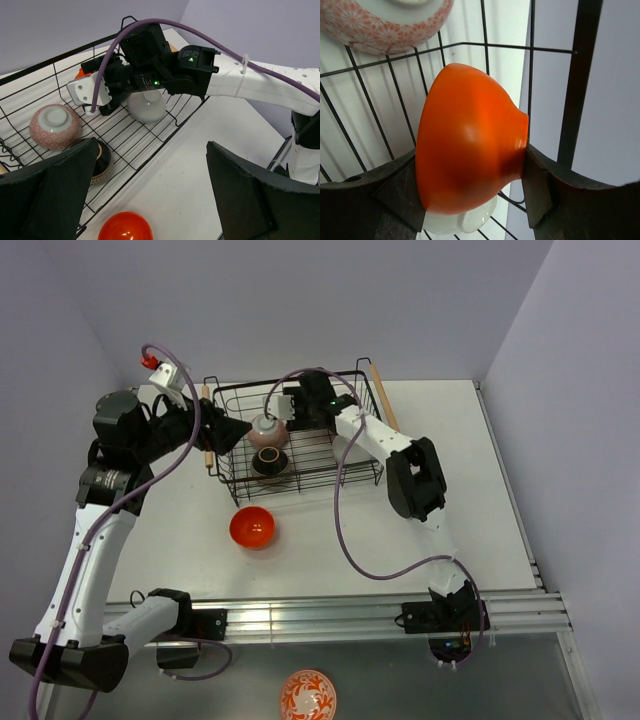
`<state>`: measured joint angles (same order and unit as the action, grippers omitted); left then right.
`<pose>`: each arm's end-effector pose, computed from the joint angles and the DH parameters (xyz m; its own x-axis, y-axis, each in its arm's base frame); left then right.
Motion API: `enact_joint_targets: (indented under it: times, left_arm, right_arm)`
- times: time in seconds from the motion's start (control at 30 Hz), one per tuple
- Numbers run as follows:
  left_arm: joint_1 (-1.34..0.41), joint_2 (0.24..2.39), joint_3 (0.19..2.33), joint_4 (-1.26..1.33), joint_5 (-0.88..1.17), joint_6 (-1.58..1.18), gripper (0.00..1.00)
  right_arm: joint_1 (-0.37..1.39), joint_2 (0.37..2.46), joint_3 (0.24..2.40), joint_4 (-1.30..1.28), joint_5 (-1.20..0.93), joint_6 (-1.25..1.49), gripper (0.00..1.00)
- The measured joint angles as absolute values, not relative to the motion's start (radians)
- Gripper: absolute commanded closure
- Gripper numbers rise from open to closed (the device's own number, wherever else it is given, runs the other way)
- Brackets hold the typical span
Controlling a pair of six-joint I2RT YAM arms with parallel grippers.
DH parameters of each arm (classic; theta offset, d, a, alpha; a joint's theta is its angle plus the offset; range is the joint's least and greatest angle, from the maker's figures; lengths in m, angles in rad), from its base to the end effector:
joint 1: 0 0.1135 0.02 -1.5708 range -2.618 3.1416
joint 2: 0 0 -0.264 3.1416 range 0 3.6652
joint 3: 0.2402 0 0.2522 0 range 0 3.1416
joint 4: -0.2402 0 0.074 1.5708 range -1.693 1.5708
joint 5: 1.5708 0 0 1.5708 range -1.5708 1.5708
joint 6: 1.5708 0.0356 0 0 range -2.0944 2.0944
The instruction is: Load the bowls into the dish rack
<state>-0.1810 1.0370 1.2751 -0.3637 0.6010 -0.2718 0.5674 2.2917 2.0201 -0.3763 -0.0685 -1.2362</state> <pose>0.2050 -0.0580 0.4439 -0.3067 -0.1690 -0.9367 0.6415 0.6903 -0.3346 0.4487 0.2889 0.2378 0.3828 -0.8735 -0.3009 -0.6719 -0.0397 -0.7396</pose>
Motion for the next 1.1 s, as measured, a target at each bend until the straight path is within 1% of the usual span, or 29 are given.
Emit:
enact_joint_targets:
  times: [0.53,0.8,0.87,0.9,0.93,1.0,1.03,1.1]
  left_arm:
    - [-0.159,1.021,1.272,-0.384,0.611,-0.248,0.05]
    - [-0.154,1.021,1.272,-0.383,0.617,-0.249,0.05]
    - [-0.154,1.022,1.272,-0.382,0.622,-0.249,0.05]
    - [-0.154,1.023,1.272,-0.382,0.624,-0.249,0.05]
    - [-0.154,1.024,1.272,-0.382,0.625,-0.249,0.05]
    - [-0.154,1.026,1.272,-0.383,0.625,-0.249,0.05]
    - [-0.154,1.026,1.272,-0.383,0.625,-0.249,0.05]
    - [-0.153,1.026,1.272,-0.383,0.625,-0.249,0.05]
  right_arm:
    - [0.600,2.324,2.022,-0.324,-0.006,-1.259,1.00]
    - [0.603,2.365,2.029,-0.341,0.027,-1.275,1.00]
    - [0.604,2.369,2.037,-0.364,0.035,-1.277,0.93]
    - [0.605,2.372,2.044,-0.370,0.039,-1.278,0.88]
    - [0.606,2.374,2.049,-0.372,0.043,-1.279,0.79]
    - [0.607,2.378,2.059,-0.379,0.047,-1.280,0.69]
    - [0.608,2.379,2.062,-0.383,0.049,-1.281,0.58]
    - [0.609,2.379,2.063,-0.385,0.053,-1.281,0.48]
